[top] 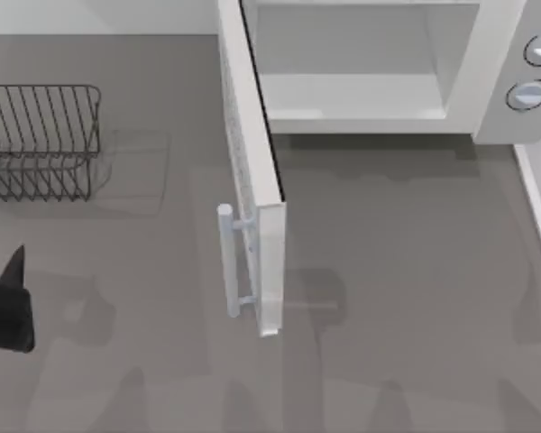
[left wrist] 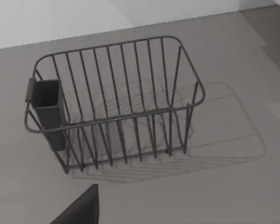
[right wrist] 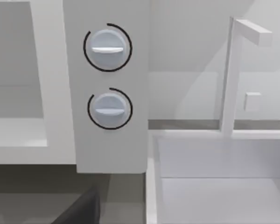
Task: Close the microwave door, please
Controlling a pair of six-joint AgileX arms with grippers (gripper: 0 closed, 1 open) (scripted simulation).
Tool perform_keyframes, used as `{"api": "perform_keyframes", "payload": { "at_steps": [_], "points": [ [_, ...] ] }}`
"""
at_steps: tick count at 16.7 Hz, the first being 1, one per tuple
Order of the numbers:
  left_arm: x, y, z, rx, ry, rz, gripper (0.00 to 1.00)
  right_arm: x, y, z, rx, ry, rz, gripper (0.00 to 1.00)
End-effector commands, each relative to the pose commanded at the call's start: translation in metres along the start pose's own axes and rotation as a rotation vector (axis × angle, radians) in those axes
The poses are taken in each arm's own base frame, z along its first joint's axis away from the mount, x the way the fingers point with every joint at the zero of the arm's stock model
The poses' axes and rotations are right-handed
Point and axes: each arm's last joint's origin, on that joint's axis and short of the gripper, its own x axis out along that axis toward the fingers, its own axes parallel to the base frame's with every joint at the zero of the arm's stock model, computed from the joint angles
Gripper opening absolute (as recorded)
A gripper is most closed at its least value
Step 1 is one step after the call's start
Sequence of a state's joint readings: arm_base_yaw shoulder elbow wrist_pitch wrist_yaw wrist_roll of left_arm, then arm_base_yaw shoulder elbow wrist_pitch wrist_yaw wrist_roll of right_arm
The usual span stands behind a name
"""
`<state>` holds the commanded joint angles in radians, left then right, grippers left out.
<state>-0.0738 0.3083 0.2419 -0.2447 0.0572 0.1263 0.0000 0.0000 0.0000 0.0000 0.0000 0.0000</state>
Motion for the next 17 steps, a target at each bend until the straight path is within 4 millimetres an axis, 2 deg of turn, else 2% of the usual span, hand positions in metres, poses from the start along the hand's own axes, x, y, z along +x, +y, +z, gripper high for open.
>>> {"api": "perform_keyframes", "payload": {
  "at_steps": [5, 10, 14, 17],
  "points": [
    [0.018, -0.006, 0.051, 0.171, 0.346, -0.217, 1.0, 0.0, 0.0, 0.0, 0.0, 0.0, 0.0, 1.0],
    [0.061, -0.021, 0.107, 0.352, 0.667, -0.508, 1.0, 0.0, 0.0, 0.0, 0.0, 0.0, 0.0, 1.0],
    [0.103, -0.039, 0.153, 0.473, 0.795, -0.738, 1.0, 0.0, 0.0, 0.0, 0.0, 0.0, 0.0, 1.0],
    [0.128, -0.053, 0.187, 0.555, 0.783, -0.876, 1.0, 0.0, 0.0, 0.0, 0.0, 0.0, 0.0, 1.0]
  ]
}}
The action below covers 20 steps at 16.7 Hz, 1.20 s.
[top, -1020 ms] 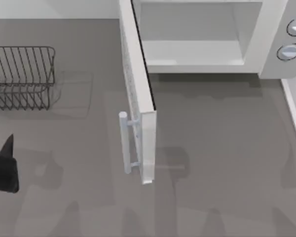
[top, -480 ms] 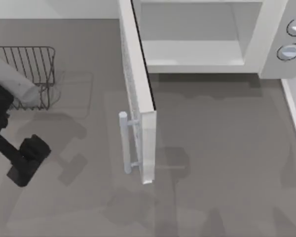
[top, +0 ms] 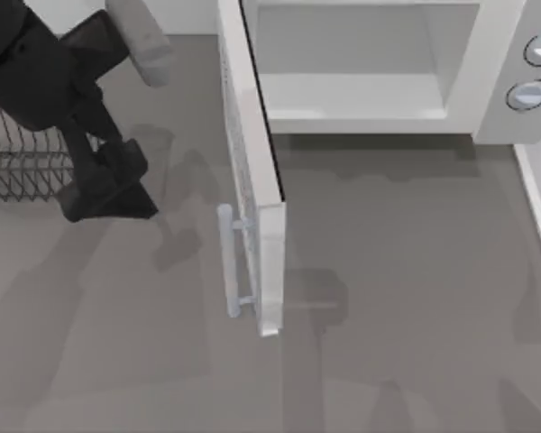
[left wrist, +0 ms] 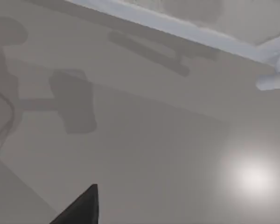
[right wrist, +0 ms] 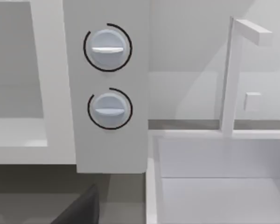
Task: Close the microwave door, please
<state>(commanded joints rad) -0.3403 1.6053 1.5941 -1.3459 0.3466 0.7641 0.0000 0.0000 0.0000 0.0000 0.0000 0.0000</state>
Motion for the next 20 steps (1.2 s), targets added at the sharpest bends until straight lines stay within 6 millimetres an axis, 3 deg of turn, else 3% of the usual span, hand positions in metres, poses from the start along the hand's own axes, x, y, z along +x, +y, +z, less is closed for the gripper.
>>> {"api": "perform_keyframes", "payload": {
  "at_steps": [3, 6, 14, 17, 20],
  "points": [
    [-0.014, 0.01, 0.032, 0.125, -0.044, -0.034, 1.0, 0.0, 0.0, 0.0, 0.0, 0.0, 0.0, 1.0],
    [-0.026, 0.013, 0.052, 0.223, -0.097, -0.035, 1.0, 0.0, 0.0, 0.0, 0.0, 0.0, 0.0, 1.0],
    [-0.033, 0.014, 0.058, 0.263, -0.125, -0.024, 1.0, 0.0, 0.0, 0.0, 0.0, 0.0, 0.0, 1.0],
    [-0.022, 0.013, 0.061, 0.268, -0.124, -0.03, 1.0, 0.0, 0.0, 0.0, 0.0, 0.0, 0.0, 1.0],
    [0.006, 0.014, 0.065, 0.268, -0.124, -0.029, 1.0, 0.0, 0.0, 0.0, 0.0, 0.0, 0.0, 1.0]
  ]
}}
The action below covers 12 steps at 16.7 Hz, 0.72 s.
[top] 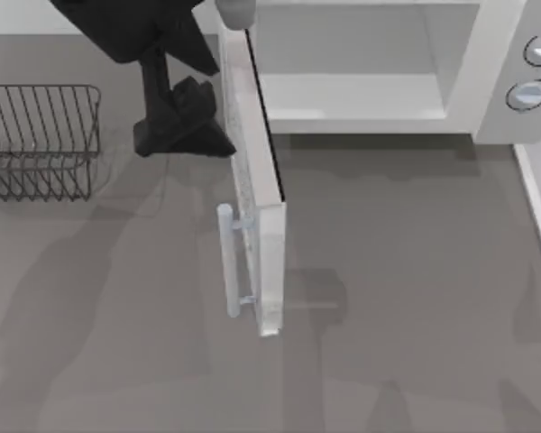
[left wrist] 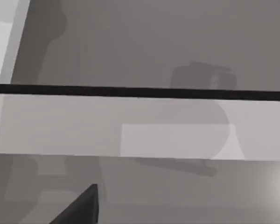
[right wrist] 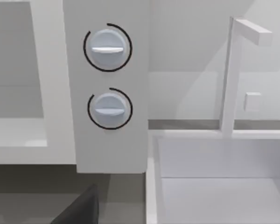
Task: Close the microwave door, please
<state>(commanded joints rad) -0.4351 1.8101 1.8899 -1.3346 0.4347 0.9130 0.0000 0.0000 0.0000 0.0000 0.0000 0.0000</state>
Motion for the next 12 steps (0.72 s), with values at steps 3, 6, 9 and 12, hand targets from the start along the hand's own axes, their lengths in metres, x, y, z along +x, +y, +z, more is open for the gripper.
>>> {"api": "perform_keyframes", "payload": {
  "at_steps": [3, 6, 9, 12],
  "points": [
    [0.03, 0.0, 0.0, 0.002, -0.003, 0.003, 1.0, 0.0, 0.0, 0.0, 0.0, 0.0, 0.0, 1.0],
    [0.043, -0.002, -0.001, 0.0, 0.001, -0.001, 1.0, 0.0, 0.0, 0.0, 0.0, 0.0, 0.0, 1.0],
    [0.043, -0.002, -0.001, 0.0, 0.001, -0.001, 1.0, 0.0, 0.0, 0.0, 0.0, 0.0, 0.0, 1.0],
    [0.043, -0.002, -0.001, 0.0, 0.001, -0.001, 0.77, 0.0, 0.0, 0.0, 0.0, 0.0, 0.0, 1.0]
  ]
}}
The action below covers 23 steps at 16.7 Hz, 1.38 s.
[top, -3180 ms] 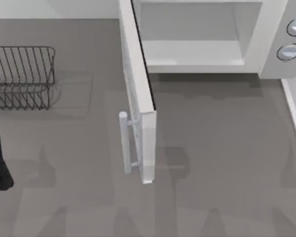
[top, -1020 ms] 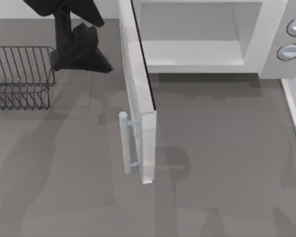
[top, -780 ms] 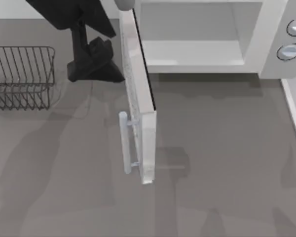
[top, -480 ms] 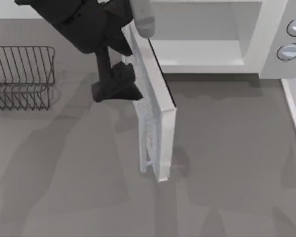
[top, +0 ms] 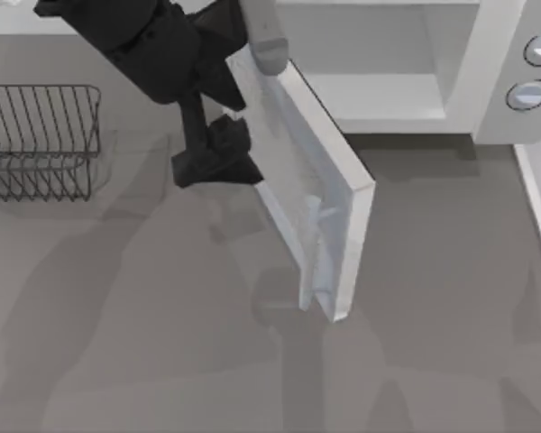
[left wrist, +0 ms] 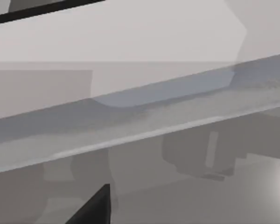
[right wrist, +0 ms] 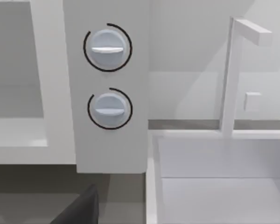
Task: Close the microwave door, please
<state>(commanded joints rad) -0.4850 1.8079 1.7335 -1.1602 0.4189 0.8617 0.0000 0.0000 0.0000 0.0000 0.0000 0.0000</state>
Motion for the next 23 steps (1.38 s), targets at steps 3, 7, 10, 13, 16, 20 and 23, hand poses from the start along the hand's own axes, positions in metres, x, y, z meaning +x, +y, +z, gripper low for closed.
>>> {"api": "perform_keyframes", "payload": {
  "at_steps": [3, 7, 10, 13, 16, 20, 23],
  "points": [
    [0.0, 0.0, 0.0, 0.0, 0.0, 0.0, 0.55, 0.0, 0.0, 0.0, 0.0, 0.0, 0.0, 1.0],
    [0.0, 0.0, 0.0, 0.0, 0.0, 0.0, 0.25, 0.0, 0.0, 0.0, 0.0, 0.0, 0.0, 1.0],
    [0.0, 0.0, 0.0, 0.0, 0.0, 0.0, 0.02, 0.0, 0.0, 0.0, 0.0, 0.0, 0.0, 1.0],
    [0.0, 0.0, 0.0, 0.0, 0.0, 0.0, 0.0, 0.0, 0.0, 0.0, 0.0, 0.0, 0.0, 1.0],
    [0.0, 0.0, 0.0, 0.0, 0.0, 0.0, 0.0, 0.0, 0.0, 0.0, 0.0, 0.0, 0.0, 1.0],
    [0.0, 0.0, 0.001, -0.001, -0.001, 0.001, 0.0, 0.0, 0.0, 0.0, 0.0, 0.0, 0.0, 1.0],
    [0.008, -0.001, 0.01, -0.006, 0.006, -0.006, 0.0, 0.0, 0.0, 0.0, 0.0, 0.0, 0.0, 1.0]
  ]
}}
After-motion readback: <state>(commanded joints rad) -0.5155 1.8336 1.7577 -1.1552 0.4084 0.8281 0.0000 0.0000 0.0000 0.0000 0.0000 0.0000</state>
